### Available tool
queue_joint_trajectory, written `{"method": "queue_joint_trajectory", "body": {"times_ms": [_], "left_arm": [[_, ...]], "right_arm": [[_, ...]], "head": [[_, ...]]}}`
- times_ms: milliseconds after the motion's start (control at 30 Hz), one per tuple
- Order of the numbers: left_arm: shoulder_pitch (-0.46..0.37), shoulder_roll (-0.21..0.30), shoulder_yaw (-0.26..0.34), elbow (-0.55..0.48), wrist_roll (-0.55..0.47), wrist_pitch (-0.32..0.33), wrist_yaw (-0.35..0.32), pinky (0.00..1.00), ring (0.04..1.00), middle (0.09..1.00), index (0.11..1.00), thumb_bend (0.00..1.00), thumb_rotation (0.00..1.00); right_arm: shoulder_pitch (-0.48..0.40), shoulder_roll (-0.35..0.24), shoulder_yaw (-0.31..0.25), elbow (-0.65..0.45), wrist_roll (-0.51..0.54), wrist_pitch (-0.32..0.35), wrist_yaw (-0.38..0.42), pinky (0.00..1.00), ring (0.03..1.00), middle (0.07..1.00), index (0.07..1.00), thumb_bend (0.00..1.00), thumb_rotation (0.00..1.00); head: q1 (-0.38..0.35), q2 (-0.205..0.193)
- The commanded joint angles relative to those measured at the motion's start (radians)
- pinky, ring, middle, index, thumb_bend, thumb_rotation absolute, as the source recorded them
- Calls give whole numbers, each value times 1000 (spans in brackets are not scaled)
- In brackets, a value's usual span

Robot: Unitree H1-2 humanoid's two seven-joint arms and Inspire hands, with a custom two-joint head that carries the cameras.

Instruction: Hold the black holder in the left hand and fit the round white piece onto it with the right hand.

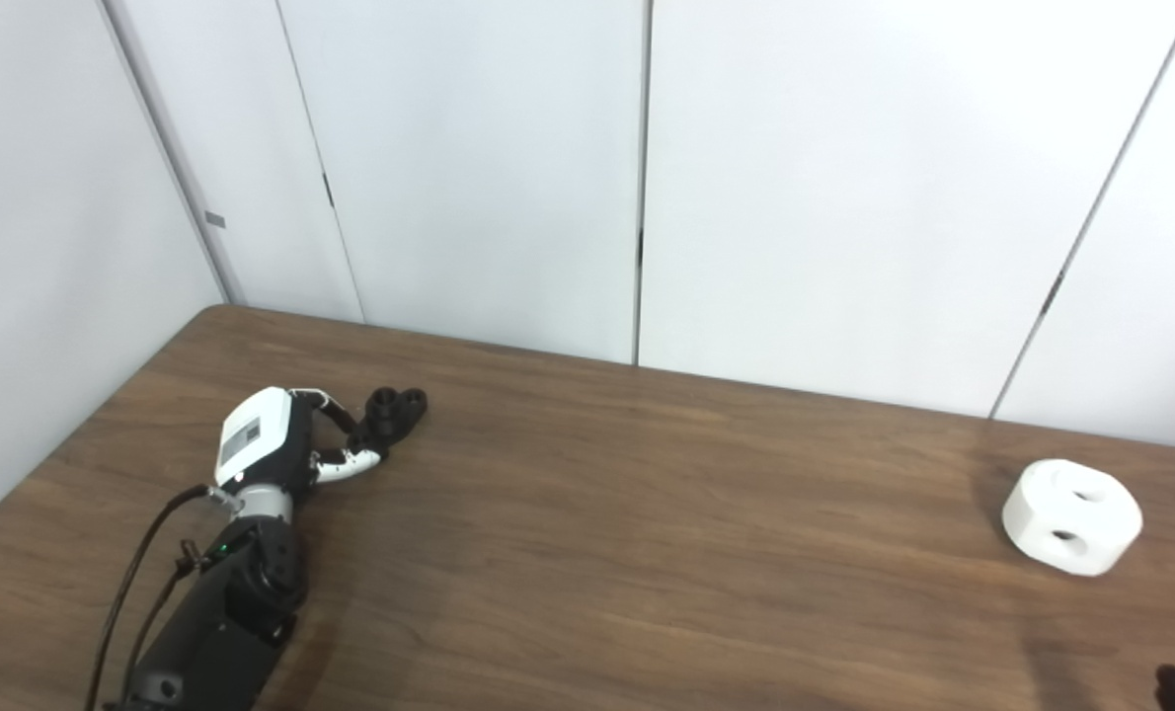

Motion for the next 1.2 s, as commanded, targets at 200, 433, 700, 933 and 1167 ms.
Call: {"method": "queue_joint_trajectory", "body": {"times_ms": [200,433,700,933,1167], "left_arm": [[-12,16,-2,-36,-34,-38,-2,838,882,814,489,513,49],[17,5,-27,-105,-58,-36,-63,762,872,816,490,511,50],[85,3,-86,-245,-80,-22,-185,762,897,846,490,508,53],[165,7,-151,-384,-81,-48,-285,790,912,858,491,505,51],[242,4,-217,-493,-77,-85,-343,806,914,861,492,505,52]], "right_arm": [[27,10,10,42,8,37,1,1000,979,964,989,748,999],[28,11,14,36,16,41,5,1000,975,966,992,742,996],[35,15,18,12,9,69,2,1000,975,959,987,754,996],[33,25,20,-21,-6,105,-5,1000,972,936,979,711,1000],[29,39,20,-37,-26,116,-14,1000,983,919,978,657,1000]], "head": [[-3,6],[-14,14],[-33,28],[-74,66],[-126,116]]}}
